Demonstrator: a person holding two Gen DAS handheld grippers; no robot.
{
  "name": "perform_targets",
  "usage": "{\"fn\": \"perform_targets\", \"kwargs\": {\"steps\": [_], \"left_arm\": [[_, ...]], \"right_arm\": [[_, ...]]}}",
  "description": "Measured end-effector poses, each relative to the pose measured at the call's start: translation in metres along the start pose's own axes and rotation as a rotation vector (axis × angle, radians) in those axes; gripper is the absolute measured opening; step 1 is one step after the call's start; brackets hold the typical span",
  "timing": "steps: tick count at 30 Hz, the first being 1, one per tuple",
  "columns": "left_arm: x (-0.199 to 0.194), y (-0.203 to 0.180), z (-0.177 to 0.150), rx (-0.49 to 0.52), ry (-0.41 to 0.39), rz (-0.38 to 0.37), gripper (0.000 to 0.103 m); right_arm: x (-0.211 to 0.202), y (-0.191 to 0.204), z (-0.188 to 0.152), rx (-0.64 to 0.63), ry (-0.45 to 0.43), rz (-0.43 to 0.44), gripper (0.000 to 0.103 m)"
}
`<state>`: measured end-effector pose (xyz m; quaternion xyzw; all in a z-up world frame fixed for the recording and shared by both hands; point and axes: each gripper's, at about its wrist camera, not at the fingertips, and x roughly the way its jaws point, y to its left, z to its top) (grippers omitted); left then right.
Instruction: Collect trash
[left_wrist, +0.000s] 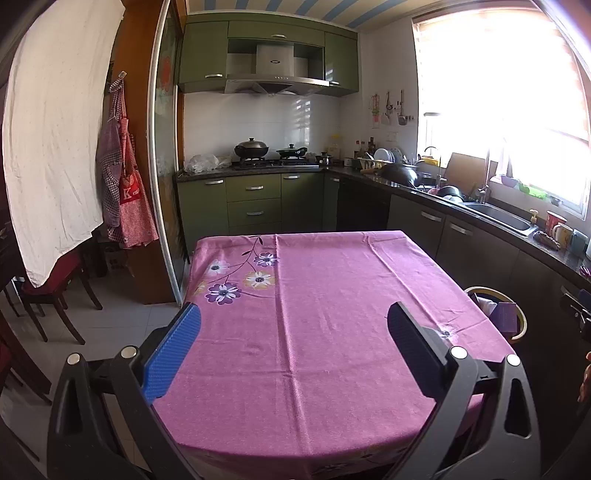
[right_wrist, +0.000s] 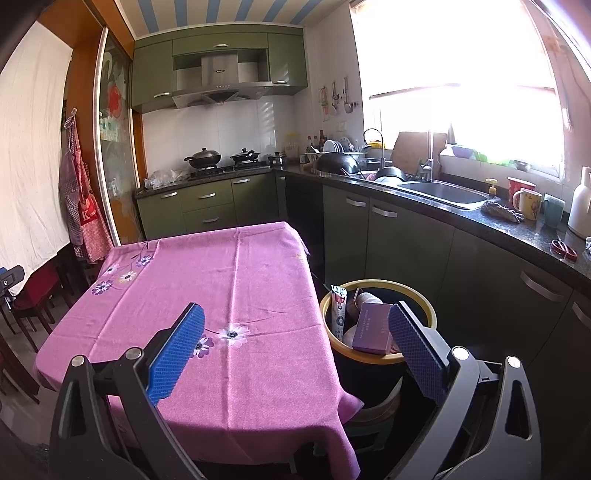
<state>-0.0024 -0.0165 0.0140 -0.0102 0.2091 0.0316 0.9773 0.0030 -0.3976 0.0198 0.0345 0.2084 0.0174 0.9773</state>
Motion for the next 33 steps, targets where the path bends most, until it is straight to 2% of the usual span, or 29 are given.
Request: {"fn": "perform_targets", "kwargs": {"steps": [33], "left_arm": [[0.003, -0.0056, -0.002, 0.005, 0.008, -0.021, 0.096]], "right_arm": [[0.0032, 0.008, -0.0056, -0.006, 0.015, 0.006, 0.098]]}}
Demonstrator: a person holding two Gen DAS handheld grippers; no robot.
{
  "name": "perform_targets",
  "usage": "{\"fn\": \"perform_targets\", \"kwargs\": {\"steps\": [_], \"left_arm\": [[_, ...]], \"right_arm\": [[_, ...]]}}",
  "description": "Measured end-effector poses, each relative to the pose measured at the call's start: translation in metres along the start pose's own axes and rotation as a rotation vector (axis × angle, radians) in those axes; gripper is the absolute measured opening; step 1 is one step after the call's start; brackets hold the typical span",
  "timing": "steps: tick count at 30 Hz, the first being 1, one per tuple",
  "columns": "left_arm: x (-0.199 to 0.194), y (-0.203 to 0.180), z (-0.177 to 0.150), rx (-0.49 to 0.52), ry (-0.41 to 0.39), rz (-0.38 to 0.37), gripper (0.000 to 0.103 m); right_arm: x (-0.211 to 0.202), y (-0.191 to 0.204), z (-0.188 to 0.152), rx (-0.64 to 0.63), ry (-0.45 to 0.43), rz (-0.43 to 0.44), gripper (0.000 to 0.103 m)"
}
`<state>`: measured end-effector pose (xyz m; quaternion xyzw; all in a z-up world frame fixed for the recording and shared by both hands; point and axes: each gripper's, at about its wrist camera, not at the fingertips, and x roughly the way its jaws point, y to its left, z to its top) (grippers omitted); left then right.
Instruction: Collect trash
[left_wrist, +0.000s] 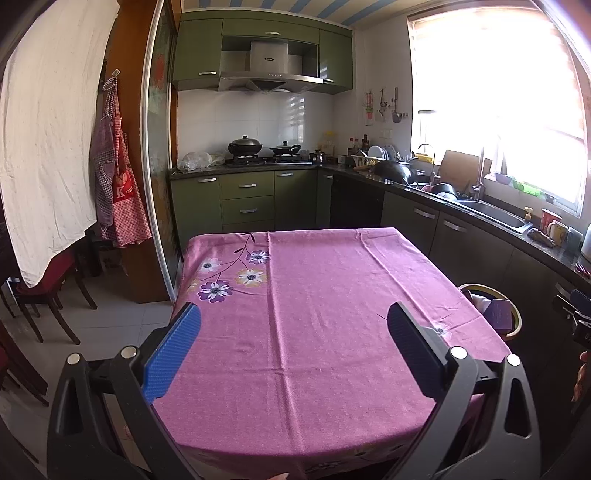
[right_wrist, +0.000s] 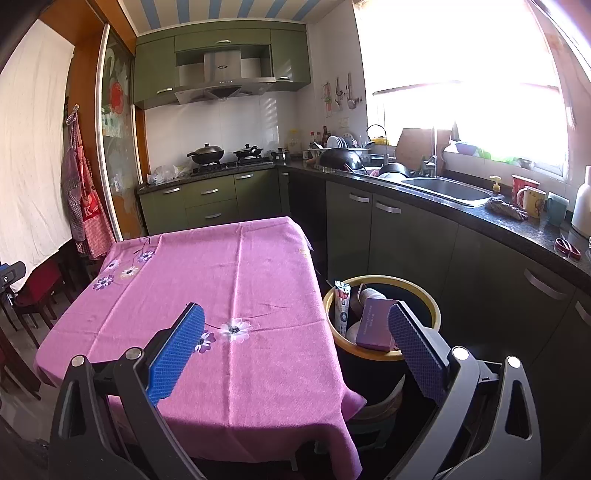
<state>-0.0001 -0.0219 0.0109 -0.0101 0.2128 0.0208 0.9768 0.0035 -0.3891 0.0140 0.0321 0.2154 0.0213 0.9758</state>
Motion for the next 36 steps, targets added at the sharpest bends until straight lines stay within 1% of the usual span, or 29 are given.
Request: {"fn": "perform_targets", "kwargs": {"steps": [3, 8, 16, 26, 30, 36], "left_arm": [[-0.001, -0.001, 0.001, 0.008, -0.005, 0.014, 0.096], [-0.003, -0.004, 0.0, 0.015, -0.008, -0.006, 0.096], [0.002, -0.001, 0.0, 0.005, 0.017, -0.032, 0.096], [0.005, 0.0, 0.0, 0.006, 0.011, -0.028, 0.096], [0.012, 0.001, 0.0, 0.001, 0.037, -0.027, 0.096], [0.033, 0.007, -0.007, -0.009, 0.092, -0.031, 0.096]], "right_arm": [[0.001, 0.0, 0.0, -0.002, 0.002, 0.002, 0.098], [0.002, 0.001, -0.001, -0.003, 0.004, 0.002, 0.098], [0.006, 0.005, -0.004, -0.003, 0.012, 0.002, 0.098], [0.009, 0.007, -0.007, -0.006, 0.019, 0.003, 0.098], [0.013, 0.007, -0.008, -0.005, 0.026, 0.003, 0.098], [0.018, 0.007, -0.01, -0.004, 0.039, 0.001, 0.098]]}}
